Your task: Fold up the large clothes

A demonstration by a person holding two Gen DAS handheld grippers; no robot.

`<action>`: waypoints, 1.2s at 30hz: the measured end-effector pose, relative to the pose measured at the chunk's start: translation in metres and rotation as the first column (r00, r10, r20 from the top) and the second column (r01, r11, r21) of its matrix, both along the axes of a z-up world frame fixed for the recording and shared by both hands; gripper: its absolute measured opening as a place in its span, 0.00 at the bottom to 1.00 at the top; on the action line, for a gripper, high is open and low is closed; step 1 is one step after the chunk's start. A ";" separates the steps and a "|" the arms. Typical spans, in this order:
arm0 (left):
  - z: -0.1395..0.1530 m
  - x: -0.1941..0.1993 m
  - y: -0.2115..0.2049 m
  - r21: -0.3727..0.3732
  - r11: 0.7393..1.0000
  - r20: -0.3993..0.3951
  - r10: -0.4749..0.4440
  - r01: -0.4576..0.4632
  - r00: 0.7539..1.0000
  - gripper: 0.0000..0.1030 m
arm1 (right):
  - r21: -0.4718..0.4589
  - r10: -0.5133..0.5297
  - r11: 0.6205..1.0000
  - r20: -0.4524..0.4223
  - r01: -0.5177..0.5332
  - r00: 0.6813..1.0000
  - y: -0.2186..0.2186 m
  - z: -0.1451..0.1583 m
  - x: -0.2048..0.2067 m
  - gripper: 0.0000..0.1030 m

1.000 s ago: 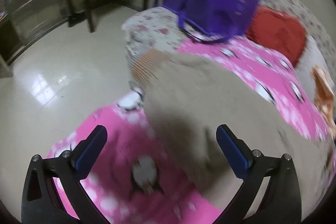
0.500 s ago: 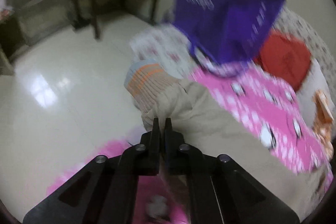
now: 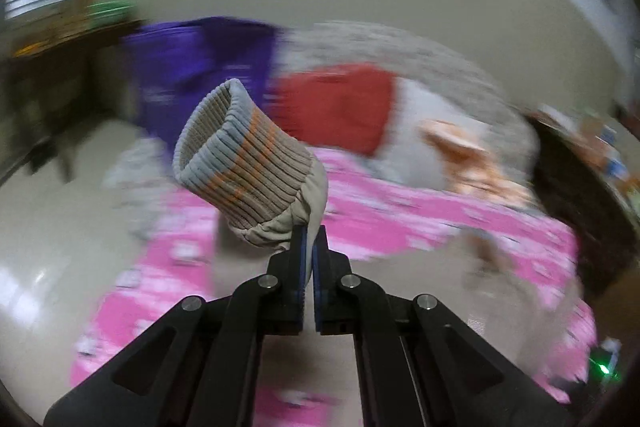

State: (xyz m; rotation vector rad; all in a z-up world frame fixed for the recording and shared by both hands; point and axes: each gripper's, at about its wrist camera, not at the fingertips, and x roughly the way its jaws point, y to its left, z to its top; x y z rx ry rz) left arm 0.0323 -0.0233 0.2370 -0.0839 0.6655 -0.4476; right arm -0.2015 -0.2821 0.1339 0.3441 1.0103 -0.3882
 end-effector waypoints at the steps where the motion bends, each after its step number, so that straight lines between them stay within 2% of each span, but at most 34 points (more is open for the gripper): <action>1: -0.001 -0.009 -0.018 -0.004 0.999 0.000 -0.041 0.041 0.999 0.01 | -0.009 -0.014 1.000 0.004 0.014 1.000 -0.005 0.003 -0.005 0.99; 3: -0.010 -0.032 -0.062 -0.017 0.990 -0.018 -0.138 0.138 0.990 0.01 | -0.012 -0.034 0.999 0.008 0.034 0.999 -0.014 0.005 -0.012 0.99; 6: -0.038 -0.063 -0.131 0.013 0.966 -0.056 -0.258 0.259 0.964 0.01 | -0.008 -0.069 0.998 0.006 0.069 0.998 -0.028 0.004 -0.024 0.99; 11: -0.104 -0.084 -0.196 0.039 0.944 -0.180 -0.317 0.329 0.931 0.01 | 0.005 -0.121 0.993 -0.006 0.121 0.993 -0.050 -0.002 -0.043 0.99; 13: -0.130 -0.089 -0.211 0.059 0.925 -0.247 -0.350 0.375 0.904 0.03 | 0.028 -0.146 0.989 -0.009 0.147 0.989 -0.060 -0.004 -0.051 0.99; 14: -0.137 -0.098 -0.216 0.067 0.919 -0.272 -0.359 0.389 0.893 0.10 | 0.039 -0.158 0.987 -0.010 0.158 0.987 -0.064 -0.006 -0.053 0.99; 15: -0.144 -0.099 -0.217 0.061 0.908 -0.307 -0.378 0.414 0.874 0.23 | 0.047 -0.164 0.985 -0.010 0.164 0.986 -0.067 -0.006 -0.054 0.99; 16: -0.148 -0.100 -0.215 0.041 0.899 -0.341 -0.398 0.436 0.852 0.46 | 0.049 -0.164 0.985 -0.008 0.164 0.986 -0.068 -0.007 -0.055 0.99; 17: -0.147 -0.101 -0.209 0.025 0.897 -0.365 -0.402 0.441 0.840 0.57 | 0.050 -0.159 0.986 -0.003 0.159 0.987 -0.068 -0.006 -0.054 0.99; 18: -0.143 -0.106 -0.201 0.014 0.901 -0.373 -0.398 0.434 0.838 0.66 | 0.051 -0.152 0.987 0.003 0.152 0.988 -0.068 -0.006 -0.053 0.99; 20: -0.127 -0.104 -0.170 -0.031 0.906 -0.340 -0.408 0.423 0.848 0.68 | 0.060 -0.128 0.990 0.023 0.126 0.992 -0.066 -0.004 -0.046 0.99; 21: -0.118 -0.102 -0.153 -0.015 0.909 -0.312 -0.399 0.416 0.862 0.72 | 0.073 -0.111 0.991 0.039 0.108 0.993 -0.063 -0.004 -0.041 0.99; 23: -0.106 -0.096 -0.120 0.089 0.932 -0.251 -0.321 0.352 0.913 0.74 | 0.101 -0.085 0.992 0.063 0.079 0.994 -0.060 -0.005 -0.028 0.99; 26: -0.106 -0.083 -0.078 0.209 0.940 -0.203 -0.228 0.269 0.952 0.74 | 0.091 -0.028 0.996 0.063 0.023 0.998 -0.051 -0.013 0.003 0.97; 28: -0.116 -0.073 -0.049 0.255 0.942 -0.219 -0.166 0.220 0.962 0.74 | 0.075 -0.020 0.997 0.056 0.015 0.998 -0.048 -0.018 0.021 0.97; 31: -0.137 -0.068 -0.018 0.274 0.949 -0.267 -0.079 0.154 0.961 0.74 | 0.091 0.017 0.996 0.054 -0.022 0.998 -0.045 -0.028 0.049 0.94; 33: -0.149 -0.071 -0.002 0.252 0.958 -0.310 -0.053 0.136 0.949 0.74 | 0.088 -0.012 0.996 -0.010 0.013 1.000 -0.047 -0.041 0.065 0.89; 34: -0.152 -0.073 0.001 0.241 0.962 -0.320 -0.049 0.131 0.946 0.74 | 0.103 -0.020 0.994 -0.012 0.021 1.000 -0.049 -0.046 0.066 0.89; 35: -0.156 -0.076 0.003 0.236 0.964 -0.327 -0.043 0.126 0.944 0.74 | 0.143 -0.025 0.989 0.000 0.025 1.000 -0.051 -0.052 0.068 0.77; 36: -0.159 -0.078 0.000 0.242 0.962 -0.332 -0.039 0.126 0.942 0.74 | 0.192 -0.018 0.981 0.023 0.014 1.000 -0.052 -0.058 0.068 0.53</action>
